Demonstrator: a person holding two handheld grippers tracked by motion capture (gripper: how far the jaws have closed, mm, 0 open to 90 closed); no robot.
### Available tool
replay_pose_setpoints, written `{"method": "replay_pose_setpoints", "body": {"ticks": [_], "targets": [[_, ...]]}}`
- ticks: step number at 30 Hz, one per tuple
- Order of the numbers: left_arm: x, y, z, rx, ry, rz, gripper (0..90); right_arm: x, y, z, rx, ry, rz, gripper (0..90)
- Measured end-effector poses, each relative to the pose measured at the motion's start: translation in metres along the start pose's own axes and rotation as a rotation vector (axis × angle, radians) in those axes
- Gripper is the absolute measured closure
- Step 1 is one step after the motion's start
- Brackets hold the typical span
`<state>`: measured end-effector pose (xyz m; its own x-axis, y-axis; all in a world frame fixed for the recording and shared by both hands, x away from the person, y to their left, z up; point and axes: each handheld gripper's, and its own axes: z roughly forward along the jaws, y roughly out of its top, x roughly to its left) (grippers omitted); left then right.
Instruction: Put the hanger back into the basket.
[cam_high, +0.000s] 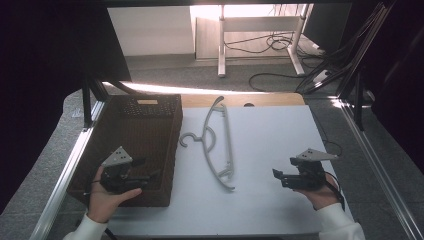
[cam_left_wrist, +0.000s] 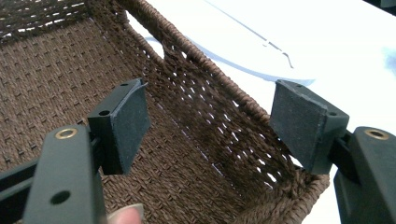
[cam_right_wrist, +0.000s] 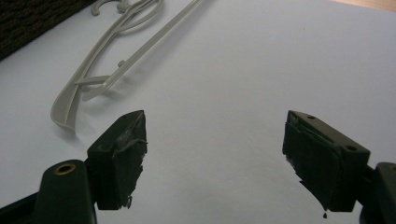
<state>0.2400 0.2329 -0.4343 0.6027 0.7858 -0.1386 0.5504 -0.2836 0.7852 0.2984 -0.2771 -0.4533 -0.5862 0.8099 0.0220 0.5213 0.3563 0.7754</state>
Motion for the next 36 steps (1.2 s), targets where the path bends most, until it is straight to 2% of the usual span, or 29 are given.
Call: {"method": "replay_pose_setpoints", "body": {"ticks": [6,11,17,25,31,36], "targets": [[-0.002,-0.004,-0.002,0.007,0.005,0.003,27.5,-0.002,-0.001,0.002,0.006,-0.011,-0.003,22.3],[-0.001,-0.007,-0.006,0.008,0.011,0.002,27.4,0.001,0.002,0.002,0.005,-0.011,-0.021,23.5],[0.001,-0.007,-0.006,0.009,0.012,0.000,27.5,0.002,0.005,0.001,0.004,0.005,-0.004,25.8],[0.001,-0.005,-0.006,0.011,0.009,0.003,27.5,0.001,0.004,0.006,0.006,-0.005,-0.006,26.2],[0.004,-0.005,-0.008,0.004,0.005,-0.005,27.4,0.007,0.015,0.013,0.011,-0.001,-0.016,27.8],[0.003,-0.004,-0.008,0.003,0.002,-0.007,27.3,0.018,0.032,0.028,0.029,0.017,-0.033,29.0]]}}
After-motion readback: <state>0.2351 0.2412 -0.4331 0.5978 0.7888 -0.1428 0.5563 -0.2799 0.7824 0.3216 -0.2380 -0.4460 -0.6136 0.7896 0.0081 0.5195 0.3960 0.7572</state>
